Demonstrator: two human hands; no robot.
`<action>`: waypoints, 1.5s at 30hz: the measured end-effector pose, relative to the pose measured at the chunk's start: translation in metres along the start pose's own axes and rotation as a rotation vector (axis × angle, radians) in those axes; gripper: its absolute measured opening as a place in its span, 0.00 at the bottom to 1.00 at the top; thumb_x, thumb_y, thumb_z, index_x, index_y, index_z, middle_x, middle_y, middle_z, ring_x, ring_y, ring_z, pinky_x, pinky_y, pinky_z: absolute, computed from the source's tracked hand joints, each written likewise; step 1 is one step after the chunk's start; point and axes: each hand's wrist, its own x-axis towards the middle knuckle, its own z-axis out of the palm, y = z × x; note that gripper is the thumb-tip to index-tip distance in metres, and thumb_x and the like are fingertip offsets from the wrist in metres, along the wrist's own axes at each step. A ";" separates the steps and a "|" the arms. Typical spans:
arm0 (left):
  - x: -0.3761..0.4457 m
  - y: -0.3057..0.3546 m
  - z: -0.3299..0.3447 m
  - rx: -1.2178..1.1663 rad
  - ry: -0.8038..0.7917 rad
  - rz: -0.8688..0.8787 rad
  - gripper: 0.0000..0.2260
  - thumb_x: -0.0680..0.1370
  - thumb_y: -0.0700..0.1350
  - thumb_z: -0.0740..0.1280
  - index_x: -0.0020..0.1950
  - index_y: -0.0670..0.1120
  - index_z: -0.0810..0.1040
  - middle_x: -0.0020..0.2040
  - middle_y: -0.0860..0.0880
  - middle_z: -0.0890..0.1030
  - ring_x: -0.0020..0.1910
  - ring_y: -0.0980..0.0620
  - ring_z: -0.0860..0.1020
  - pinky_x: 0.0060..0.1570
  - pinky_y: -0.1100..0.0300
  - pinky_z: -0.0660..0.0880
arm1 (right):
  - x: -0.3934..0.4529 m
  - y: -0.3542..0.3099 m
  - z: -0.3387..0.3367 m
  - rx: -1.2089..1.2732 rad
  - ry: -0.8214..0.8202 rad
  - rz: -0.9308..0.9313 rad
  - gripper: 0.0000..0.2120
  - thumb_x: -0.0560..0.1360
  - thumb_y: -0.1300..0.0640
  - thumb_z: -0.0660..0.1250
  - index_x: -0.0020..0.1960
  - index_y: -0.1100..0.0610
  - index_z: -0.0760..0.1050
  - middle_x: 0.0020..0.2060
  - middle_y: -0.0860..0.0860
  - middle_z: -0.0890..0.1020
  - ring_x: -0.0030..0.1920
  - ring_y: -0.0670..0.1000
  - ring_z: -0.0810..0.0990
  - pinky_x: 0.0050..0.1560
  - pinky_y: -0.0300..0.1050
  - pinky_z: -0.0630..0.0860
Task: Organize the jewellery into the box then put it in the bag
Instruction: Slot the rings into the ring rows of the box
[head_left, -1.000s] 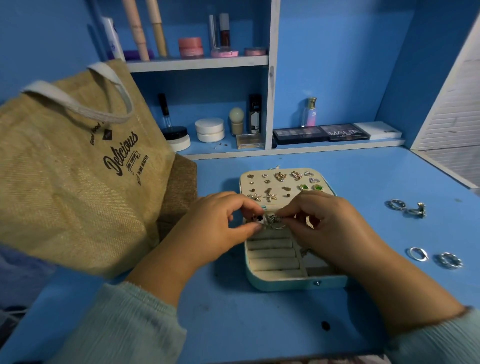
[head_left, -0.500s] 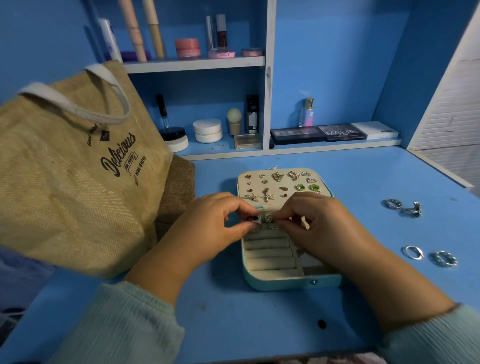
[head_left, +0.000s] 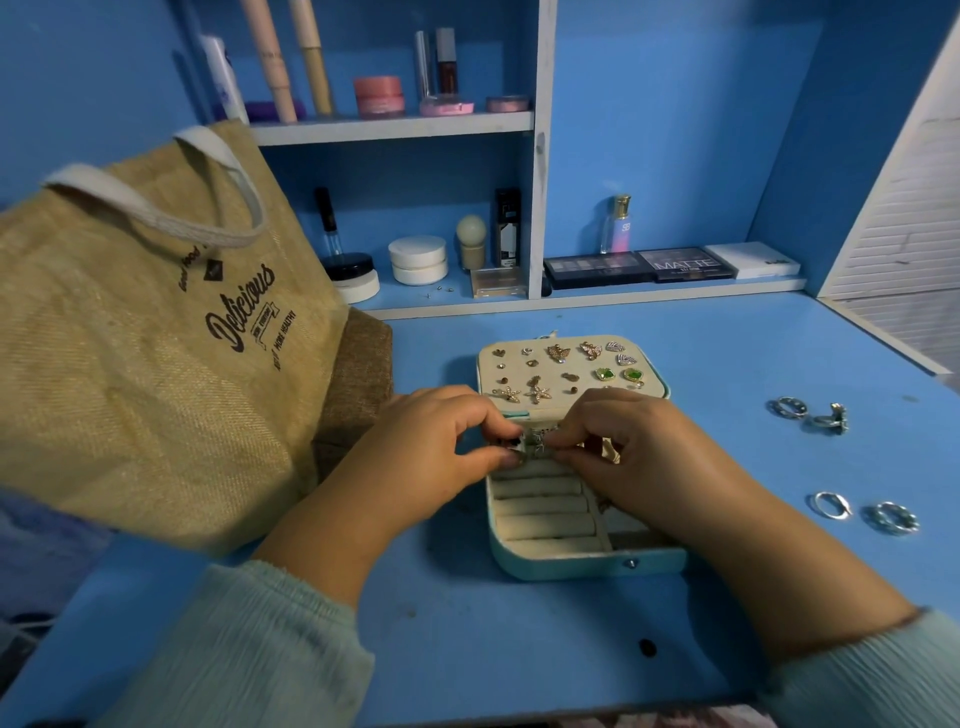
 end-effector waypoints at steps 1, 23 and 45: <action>0.000 0.000 0.000 -0.002 0.006 0.000 0.08 0.71 0.51 0.72 0.50 0.57 0.80 0.43 0.66 0.73 0.45 0.68 0.70 0.48 0.63 0.64 | 0.000 0.000 0.000 0.001 0.001 0.005 0.04 0.71 0.59 0.72 0.42 0.50 0.81 0.37 0.40 0.77 0.38 0.46 0.77 0.39 0.55 0.77; 0.000 0.004 0.001 0.039 0.030 0.009 0.07 0.71 0.51 0.72 0.49 0.55 0.81 0.40 0.66 0.73 0.44 0.72 0.69 0.44 0.65 0.62 | 0.000 0.000 -0.001 -0.006 -0.003 0.022 0.05 0.71 0.60 0.71 0.43 0.50 0.81 0.36 0.38 0.75 0.39 0.46 0.76 0.41 0.54 0.76; 0.000 0.011 -0.005 -0.010 -0.062 -0.119 0.08 0.70 0.52 0.72 0.43 0.63 0.75 0.35 0.67 0.74 0.37 0.69 0.69 0.38 0.74 0.61 | -0.001 0.003 -0.001 0.015 -0.017 0.037 0.04 0.69 0.52 0.68 0.42 0.48 0.81 0.39 0.41 0.77 0.39 0.44 0.76 0.39 0.50 0.76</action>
